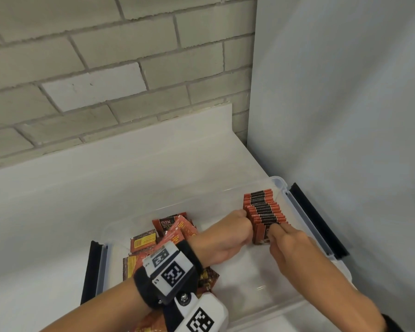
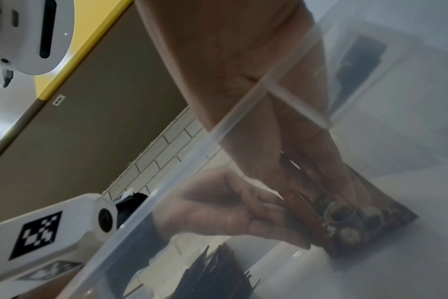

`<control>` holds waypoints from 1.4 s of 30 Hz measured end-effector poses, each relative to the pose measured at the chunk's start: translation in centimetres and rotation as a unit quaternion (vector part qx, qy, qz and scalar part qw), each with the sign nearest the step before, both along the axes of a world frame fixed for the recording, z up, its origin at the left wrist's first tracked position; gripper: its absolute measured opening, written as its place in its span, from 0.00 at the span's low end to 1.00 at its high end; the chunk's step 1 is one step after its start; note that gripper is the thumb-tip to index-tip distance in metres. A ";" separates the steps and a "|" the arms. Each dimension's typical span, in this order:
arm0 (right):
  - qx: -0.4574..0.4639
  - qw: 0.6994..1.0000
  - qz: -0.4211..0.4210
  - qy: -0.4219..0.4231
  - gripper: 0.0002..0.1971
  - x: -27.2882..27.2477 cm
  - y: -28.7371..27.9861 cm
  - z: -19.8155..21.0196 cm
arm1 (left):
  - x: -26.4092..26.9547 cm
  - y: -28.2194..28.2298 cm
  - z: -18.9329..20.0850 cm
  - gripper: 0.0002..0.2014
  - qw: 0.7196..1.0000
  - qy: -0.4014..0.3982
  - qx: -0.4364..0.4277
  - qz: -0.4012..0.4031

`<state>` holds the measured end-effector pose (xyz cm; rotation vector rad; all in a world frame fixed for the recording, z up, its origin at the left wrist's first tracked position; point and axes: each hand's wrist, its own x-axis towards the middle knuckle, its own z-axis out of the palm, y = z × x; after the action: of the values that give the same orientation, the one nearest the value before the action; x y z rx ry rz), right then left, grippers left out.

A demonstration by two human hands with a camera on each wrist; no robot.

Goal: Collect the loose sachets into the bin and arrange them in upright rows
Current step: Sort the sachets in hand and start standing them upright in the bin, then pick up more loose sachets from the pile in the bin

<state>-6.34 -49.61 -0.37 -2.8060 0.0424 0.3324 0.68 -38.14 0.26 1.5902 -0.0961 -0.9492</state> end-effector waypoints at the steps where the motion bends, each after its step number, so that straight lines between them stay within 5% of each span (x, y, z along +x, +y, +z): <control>1: 0.003 1.000 -0.001 -0.001 0.13 -0.1 0.0 -0.1 | 0.0 0.0 0.1 0.26 1.000 0.007 0.000 -0.004; 4: 0.023 0.999 0.004 -0.037 0.08 -0.1 0.1 -0.5 | -0.6 0.1 0.6 0.15 1.000 0.003 -0.001 -0.001; 7: 0.079 0.993 -0.005 -0.089 0.05 -0.4 -0.4 -0.6 | -1.0 0.1 0.3 0.23 1.000 -0.002 -0.002 0.010; 11: 0.161 0.976 -0.004 -0.143 0.09 -0.3 -0.7 0.8 | -0.4 0.5 0.3 0.19 0.998 0.003 0.016 0.056; 17: 0.291 0.954 -0.076 0.006 0.14 2.9 -0.7 3.5 | 0.0 0.8 0.6 0.18 0.999 -0.008 0.001 0.033; 25: 0.280 0.953 -0.081 0.083 0.13 4.9 0.0 4.0 | 0.0 0.8 0.4 0.15 0.999 -0.013 -0.032 0.015; 42: 0.369 0.918 -0.125 0.077 0.11 5.3 -0.3 3.1 | -0.1 0.8 0.7 0.29 0.999 -0.010 -0.036 0.003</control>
<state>-1.01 -49.94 2.76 -1.9939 0.2537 0.4018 0.55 -37.29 0.97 1.5328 -0.1379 -0.9149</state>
